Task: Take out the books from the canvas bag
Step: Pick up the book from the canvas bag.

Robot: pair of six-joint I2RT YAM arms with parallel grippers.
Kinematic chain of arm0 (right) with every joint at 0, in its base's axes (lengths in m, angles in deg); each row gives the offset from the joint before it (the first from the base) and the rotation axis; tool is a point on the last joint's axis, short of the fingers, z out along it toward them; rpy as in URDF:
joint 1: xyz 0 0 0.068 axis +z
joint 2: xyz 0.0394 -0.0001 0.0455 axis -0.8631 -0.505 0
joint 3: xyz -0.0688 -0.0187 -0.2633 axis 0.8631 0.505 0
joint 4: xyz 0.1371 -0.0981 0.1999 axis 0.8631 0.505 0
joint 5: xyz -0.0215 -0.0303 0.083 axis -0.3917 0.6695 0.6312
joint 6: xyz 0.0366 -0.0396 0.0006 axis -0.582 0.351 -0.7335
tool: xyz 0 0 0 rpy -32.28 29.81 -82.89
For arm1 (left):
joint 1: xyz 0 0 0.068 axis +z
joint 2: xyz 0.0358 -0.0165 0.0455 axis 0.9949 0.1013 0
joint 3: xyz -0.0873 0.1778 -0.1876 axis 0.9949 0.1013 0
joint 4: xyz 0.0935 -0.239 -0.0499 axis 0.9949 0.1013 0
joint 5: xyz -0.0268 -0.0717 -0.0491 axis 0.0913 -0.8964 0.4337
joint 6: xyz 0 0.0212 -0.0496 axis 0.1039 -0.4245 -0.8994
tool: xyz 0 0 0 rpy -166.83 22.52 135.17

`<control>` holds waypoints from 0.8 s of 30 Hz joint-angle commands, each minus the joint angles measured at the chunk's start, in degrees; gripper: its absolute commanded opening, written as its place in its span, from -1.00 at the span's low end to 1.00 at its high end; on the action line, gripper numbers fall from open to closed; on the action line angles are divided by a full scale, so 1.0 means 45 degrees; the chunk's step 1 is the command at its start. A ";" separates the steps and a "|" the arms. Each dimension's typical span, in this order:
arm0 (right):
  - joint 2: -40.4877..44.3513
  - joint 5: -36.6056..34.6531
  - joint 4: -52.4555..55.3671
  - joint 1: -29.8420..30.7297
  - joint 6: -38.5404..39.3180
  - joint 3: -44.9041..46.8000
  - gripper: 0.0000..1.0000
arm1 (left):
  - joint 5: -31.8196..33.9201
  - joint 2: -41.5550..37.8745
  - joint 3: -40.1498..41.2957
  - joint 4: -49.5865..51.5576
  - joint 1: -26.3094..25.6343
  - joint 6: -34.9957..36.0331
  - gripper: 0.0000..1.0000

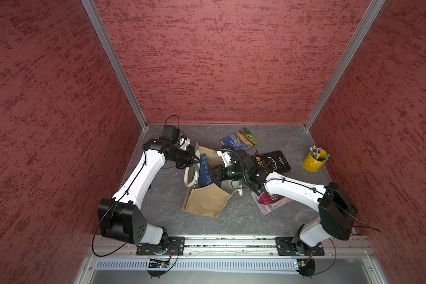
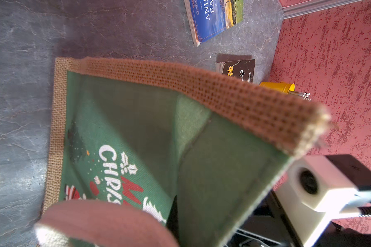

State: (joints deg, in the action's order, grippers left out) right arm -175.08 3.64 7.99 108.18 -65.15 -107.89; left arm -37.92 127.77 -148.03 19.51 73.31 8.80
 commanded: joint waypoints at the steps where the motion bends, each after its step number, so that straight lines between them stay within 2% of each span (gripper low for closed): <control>1: 0.0618 -0.0415 -0.0346 -0.0067 0.0153 -0.0562 -1.00 | -0.0260 -0.0184 -0.0030 -0.0415 -0.0018 -0.0044 -1.00; 7: 0.0717 -0.0660 0.0601 -0.0133 0.0533 -0.0915 -1.00 | -0.0199 -0.0179 -0.0060 -0.0361 -0.0018 0.0012 -1.00; 13: 0.1186 -0.1389 0.1975 -0.0291 0.0821 -0.1265 -1.00 | 0.0892 -0.0272 -0.0527 0.0307 -0.0069 0.0391 -1.00; 24: 0.1987 -0.2182 0.3298 -0.0530 0.1035 -0.1539 -1.00 | 0.1191 -0.0263 -0.0591 0.0525 -0.0087 0.0521 -1.00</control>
State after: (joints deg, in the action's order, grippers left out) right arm -168.22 -3.58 22.76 106.30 -61.33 -112.15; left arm -32.78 127.77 -148.69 22.17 73.14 9.93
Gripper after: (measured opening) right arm 0.097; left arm 0.065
